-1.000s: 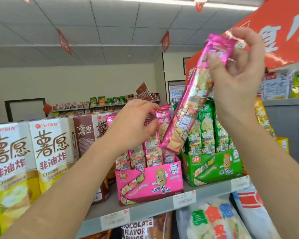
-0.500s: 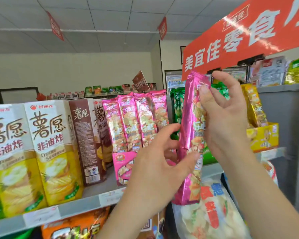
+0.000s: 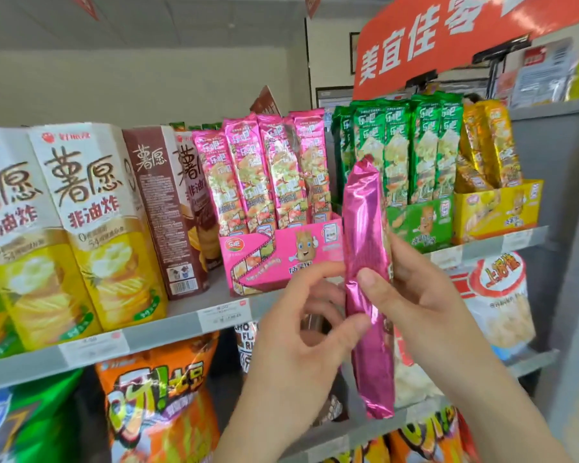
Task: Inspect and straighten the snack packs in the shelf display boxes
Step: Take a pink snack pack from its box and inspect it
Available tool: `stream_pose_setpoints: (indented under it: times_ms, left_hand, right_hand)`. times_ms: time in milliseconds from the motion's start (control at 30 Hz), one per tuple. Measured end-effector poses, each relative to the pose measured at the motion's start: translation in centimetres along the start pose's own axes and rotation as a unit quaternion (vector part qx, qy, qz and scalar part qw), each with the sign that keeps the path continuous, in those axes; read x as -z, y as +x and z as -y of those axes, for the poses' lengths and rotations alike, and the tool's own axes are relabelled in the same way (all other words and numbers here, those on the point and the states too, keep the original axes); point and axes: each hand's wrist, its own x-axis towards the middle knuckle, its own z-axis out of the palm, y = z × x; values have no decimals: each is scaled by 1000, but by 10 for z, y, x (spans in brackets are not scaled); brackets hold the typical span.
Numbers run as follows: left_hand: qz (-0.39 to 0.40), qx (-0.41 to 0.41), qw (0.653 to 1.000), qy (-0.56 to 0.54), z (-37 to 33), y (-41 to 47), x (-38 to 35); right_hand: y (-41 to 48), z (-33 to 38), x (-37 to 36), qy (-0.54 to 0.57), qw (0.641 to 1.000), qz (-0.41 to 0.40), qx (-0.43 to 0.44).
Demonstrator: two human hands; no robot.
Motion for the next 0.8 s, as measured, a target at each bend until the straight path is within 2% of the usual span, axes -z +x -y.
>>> stream_pose_setpoints:
  times_ms: [133,200,267,467,700,800]
  left_hand:
    - [-79,-27,994,-76,-4,0,12]
    - [-70,-48,990,-115,-8,5,18]
    - [-45,-31,988,-142,-10,6,20]
    - [-103,48,970,-215,-5,-6,17]
    - [-108,12,972,-208,-7,-10,21]
    - [-119,20,960,-252,-8,-8,21]
  right_hand:
    - [-17,-5,3,-19,996,76,-46]
    - [-27,-6,0,-22,990,122,-63]
    - [-33,-6,-4,-19,986,147,-78]
    - [-40,-7,-13,-7,985,151,-85]
    - [-42,-11,-16,-1,983,156,-92]
    - [-47,-15,-22,-64,988,120,-71]
